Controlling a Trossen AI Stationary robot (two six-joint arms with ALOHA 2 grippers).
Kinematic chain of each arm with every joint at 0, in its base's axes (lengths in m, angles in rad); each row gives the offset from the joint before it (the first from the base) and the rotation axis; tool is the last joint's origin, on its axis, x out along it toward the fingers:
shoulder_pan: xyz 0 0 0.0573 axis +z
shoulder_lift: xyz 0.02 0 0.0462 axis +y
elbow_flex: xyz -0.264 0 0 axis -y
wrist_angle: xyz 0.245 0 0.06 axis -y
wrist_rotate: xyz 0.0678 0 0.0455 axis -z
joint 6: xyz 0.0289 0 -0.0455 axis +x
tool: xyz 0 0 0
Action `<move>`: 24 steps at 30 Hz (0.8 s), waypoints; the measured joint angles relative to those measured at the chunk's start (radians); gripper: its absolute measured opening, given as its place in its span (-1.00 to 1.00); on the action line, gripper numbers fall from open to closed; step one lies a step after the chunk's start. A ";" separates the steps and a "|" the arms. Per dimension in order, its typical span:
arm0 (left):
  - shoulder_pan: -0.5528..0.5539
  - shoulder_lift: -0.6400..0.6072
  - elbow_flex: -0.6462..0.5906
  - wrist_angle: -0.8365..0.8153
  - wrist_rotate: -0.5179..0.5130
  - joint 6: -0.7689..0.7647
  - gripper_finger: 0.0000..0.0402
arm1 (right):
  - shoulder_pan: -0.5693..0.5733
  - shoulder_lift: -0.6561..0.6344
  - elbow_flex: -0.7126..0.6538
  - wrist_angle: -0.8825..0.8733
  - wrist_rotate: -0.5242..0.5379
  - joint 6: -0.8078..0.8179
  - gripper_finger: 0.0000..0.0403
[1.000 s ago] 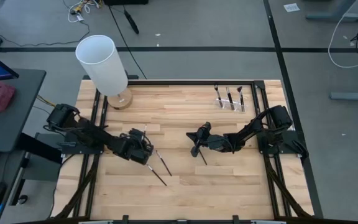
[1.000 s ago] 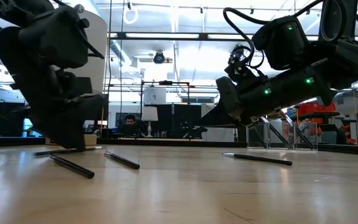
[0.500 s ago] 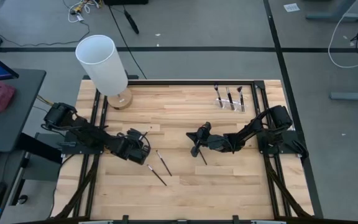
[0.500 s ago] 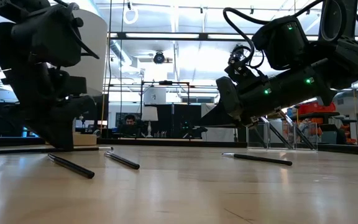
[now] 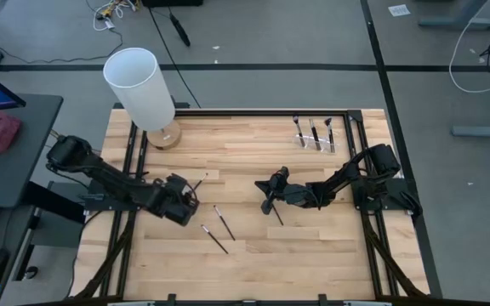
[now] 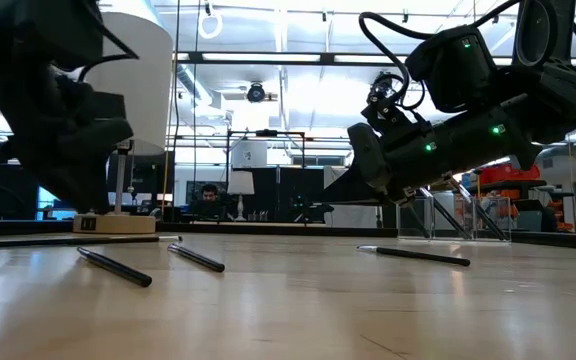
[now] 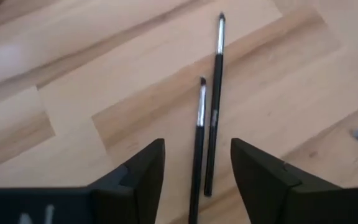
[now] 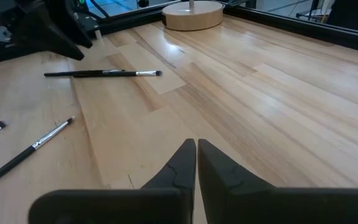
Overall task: Put items in baskets/containers
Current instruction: Put the eyeshadow brush into the transparent organizer
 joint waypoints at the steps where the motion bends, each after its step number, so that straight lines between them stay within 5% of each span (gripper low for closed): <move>1: -0.009 0.000 -0.008 0.008 -0.019 -0.013 -0.03 | 0.000 0.000 0.000 0.000 0.000 0.000 -0.90; 14: -0.100 0.003 -0.215 0.340 -0.178 -0.135 -0.18 | 0.000 0.000 0.000 0.000 0.000 0.016 -0.90; 24: -0.100 0.002 -0.273 0.362 -0.175 -0.154 -0.29 | 0.000 0.000 0.000 0.000 0.000 0.027 -0.90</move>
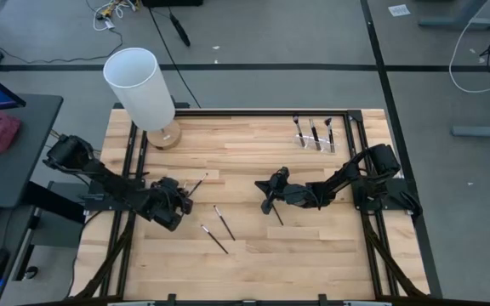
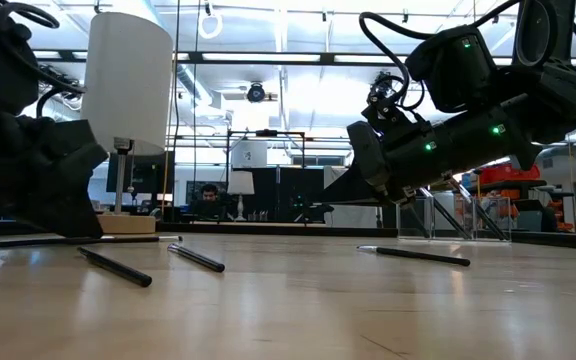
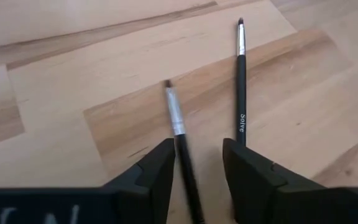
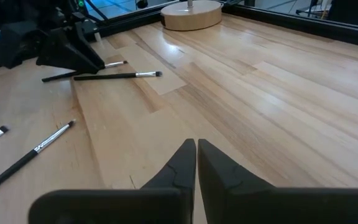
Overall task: Put items in baskets/containers
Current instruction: Put the eyeshadow brush into the transparent organizer
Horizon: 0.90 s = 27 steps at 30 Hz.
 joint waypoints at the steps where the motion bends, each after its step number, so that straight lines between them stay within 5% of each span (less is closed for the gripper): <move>1: 0.000 0.000 0.000 -0.001 0.000 0.005 -0.30 | 0.000 0.000 0.000 0.000 0.000 0.000 -0.90; 13: 0.000 0.014 -0.001 -0.010 -0.018 0.097 -0.52 | 0.000 0.000 0.000 0.000 0.000 0.003 -0.90; 27: -0.027 0.192 0.001 0.101 -0.115 0.125 -0.78 | 0.000 0.000 0.000 0.000 0.000 0.026 -0.90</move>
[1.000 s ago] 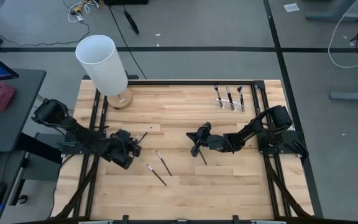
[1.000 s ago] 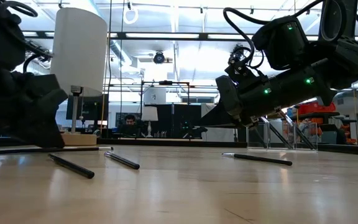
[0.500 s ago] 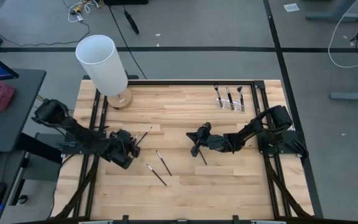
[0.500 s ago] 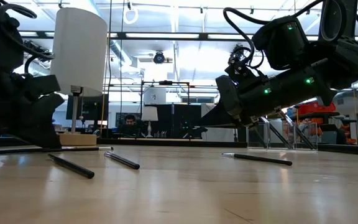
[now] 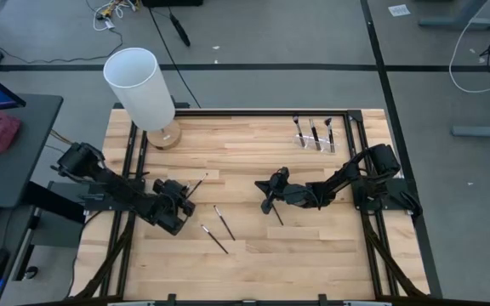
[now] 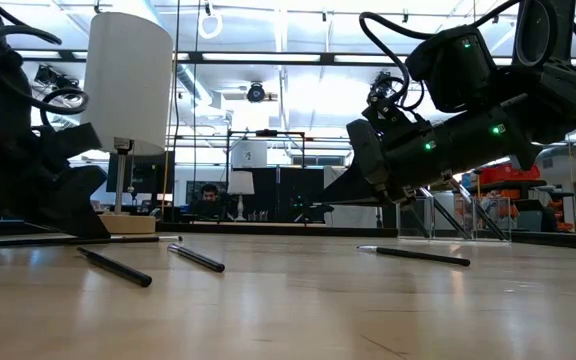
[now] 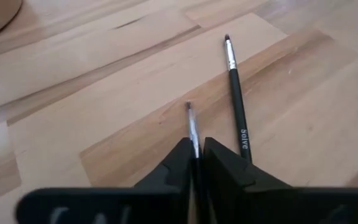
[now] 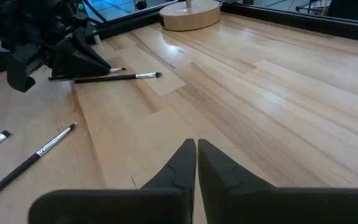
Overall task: Put items in baskets/containers
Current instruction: Put the eyeshadow brush into the transparent organizer
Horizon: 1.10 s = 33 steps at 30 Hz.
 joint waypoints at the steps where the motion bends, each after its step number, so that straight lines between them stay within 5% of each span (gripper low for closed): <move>1: -0.008 0.000 0.000 0.000 0.001 0.000 -0.85 | 0.000 0.000 0.000 0.000 0.000 0.000 -0.90; 8: -0.036 -0.021 -0.001 -0.026 0.024 -0.007 -0.94 | 0.026 -0.027 -0.001 -0.003 -0.016 -0.076 -0.90; 17: -0.034 -0.233 -0.005 -0.083 0.151 0.093 -0.96 | 0.077 -0.161 -0.002 -0.123 -0.018 -0.135 -0.90; 29: -0.034 -0.349 -0.004 -0.094 0.052 0.219 -0.99 | 0.090 -0.208 -0.001 -0.145 -0.019 -0.154 -0.90; 33: -0.025 -0.350 -0.003 -0.187 0.009 0.193 -0.80 | 0.090 -0.208 -0.001 -0.144 -0.019 -0.153 -0.90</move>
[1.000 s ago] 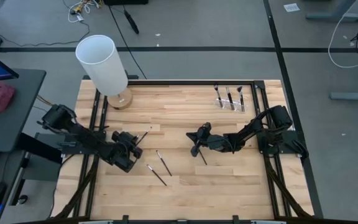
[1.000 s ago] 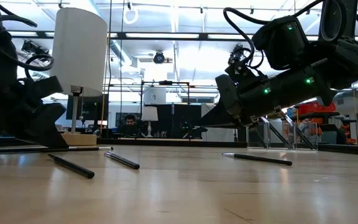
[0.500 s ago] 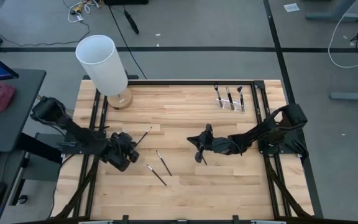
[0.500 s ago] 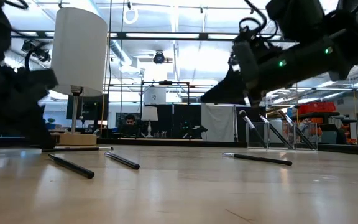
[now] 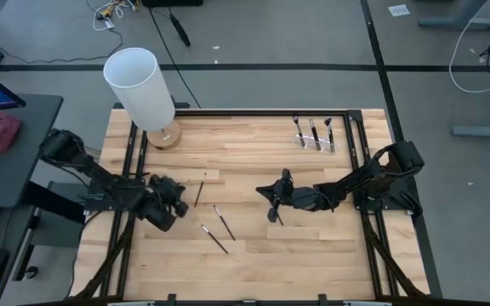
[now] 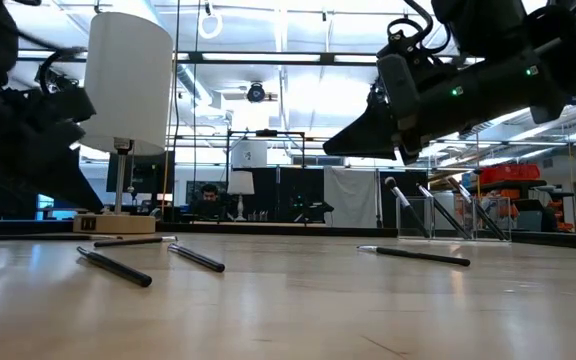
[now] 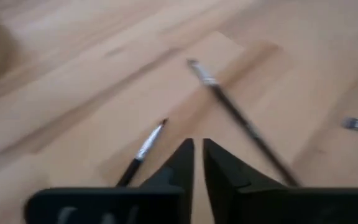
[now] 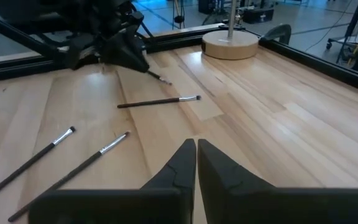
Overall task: Put items in baskets/containers
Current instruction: Put the eyeshadow brush into the transparent organizer
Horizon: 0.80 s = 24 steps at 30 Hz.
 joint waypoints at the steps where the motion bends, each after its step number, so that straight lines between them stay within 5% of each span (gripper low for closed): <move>1: 0.012 0.000 0.000 -0.034 -0.002 -0.026 -0.72 | 0.000 0.000 0.000 0.000 0.000 0.000 -0.90; 6: 0.112 0.000 0.000 -0.170 0.026 -0.109 -0.26 | -0.001 0.000 0.000 0.008 0.000 0.003 -0.90; 10: 0.246 -0.001 -0.010 -0.170 0.083 -0.005 0.01 | -0.004 0.001 0.000 0.007 0.000 0.003 -0.90; 17: 0.515 -0.011 -0.161 0.236 0.195 0.302 0.05 | -0.004 0.001 0.000 0.014 0.000 0.003 -0.90; 24: 0.673 -0.094 -0.179 0.306 0.380 0.497 -0.01 | -0.004 0.001 0.000 0.009 0.000 0.040 -0.90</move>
